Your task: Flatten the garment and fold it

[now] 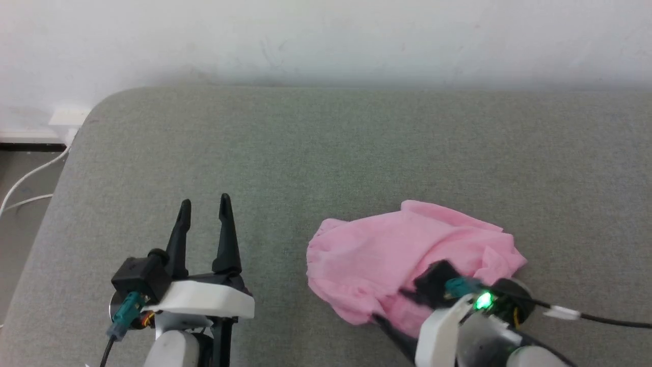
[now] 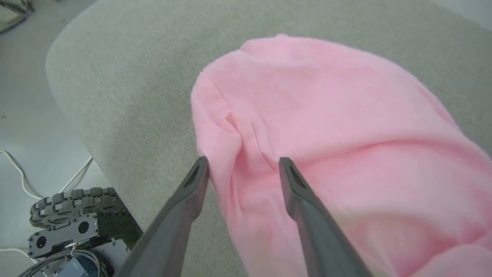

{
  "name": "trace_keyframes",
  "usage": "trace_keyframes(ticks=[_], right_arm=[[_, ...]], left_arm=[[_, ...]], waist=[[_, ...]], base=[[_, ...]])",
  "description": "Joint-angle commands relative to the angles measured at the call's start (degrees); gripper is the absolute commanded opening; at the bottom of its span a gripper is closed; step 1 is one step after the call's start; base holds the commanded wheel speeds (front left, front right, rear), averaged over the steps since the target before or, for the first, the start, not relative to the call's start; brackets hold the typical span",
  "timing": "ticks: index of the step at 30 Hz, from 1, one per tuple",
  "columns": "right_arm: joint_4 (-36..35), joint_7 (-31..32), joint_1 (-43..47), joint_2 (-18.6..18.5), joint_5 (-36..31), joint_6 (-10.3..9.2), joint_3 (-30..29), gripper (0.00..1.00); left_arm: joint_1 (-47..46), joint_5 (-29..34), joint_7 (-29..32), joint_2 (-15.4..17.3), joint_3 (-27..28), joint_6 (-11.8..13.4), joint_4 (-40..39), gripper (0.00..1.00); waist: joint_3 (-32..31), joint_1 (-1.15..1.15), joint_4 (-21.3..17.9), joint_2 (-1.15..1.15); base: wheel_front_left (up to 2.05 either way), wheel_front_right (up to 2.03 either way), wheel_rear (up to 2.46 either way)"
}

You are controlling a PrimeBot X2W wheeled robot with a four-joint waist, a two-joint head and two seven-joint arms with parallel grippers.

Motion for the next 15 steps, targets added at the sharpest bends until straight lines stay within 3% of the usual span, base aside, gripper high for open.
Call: trace_keyframes(ticks=[1,5,11,15], right_arm=[[-1.73,-2.24,0.96,0.31,0.03,-0.05,-2.09,1.00],[-5.52,-8.16,4.48,2.59,-1.13,-0.05,-11.23,1.00],[-7.59,-15.60,10.65,9.39,-6.54,-0.05,-28.17,1.00],[-6.52,-16.81,12.45,10.98,-8.43,-0.05,-32.19,1.00]], left_arm=[[0.74,0.18,-0.27,-0.04,0.06,-0.30,0.19,1.00],[1.15,0.39,-0.27,-0.04,-0.57,-0.79,0.84,1.00],[0.85,1.80,0.95,0.35,-4.64,-3.35,5.27,1.00],[-0.55,3.11,7.34,1.75,-9.23,-6.48,9.46,1.00]], waist=[[-0.50,0.00,-0.39,-0.01],[-1.28,0.00,-0.73,-0.01],[-1.59,0.00,-1.68,-0.01],[-1.05,0.00,-2.71,-0.01]], base=[[0.00,0.00,0.00],[0.00,0.00,0.00],[0.00,0.00,0.00],[0.00,0.00,0.00]])
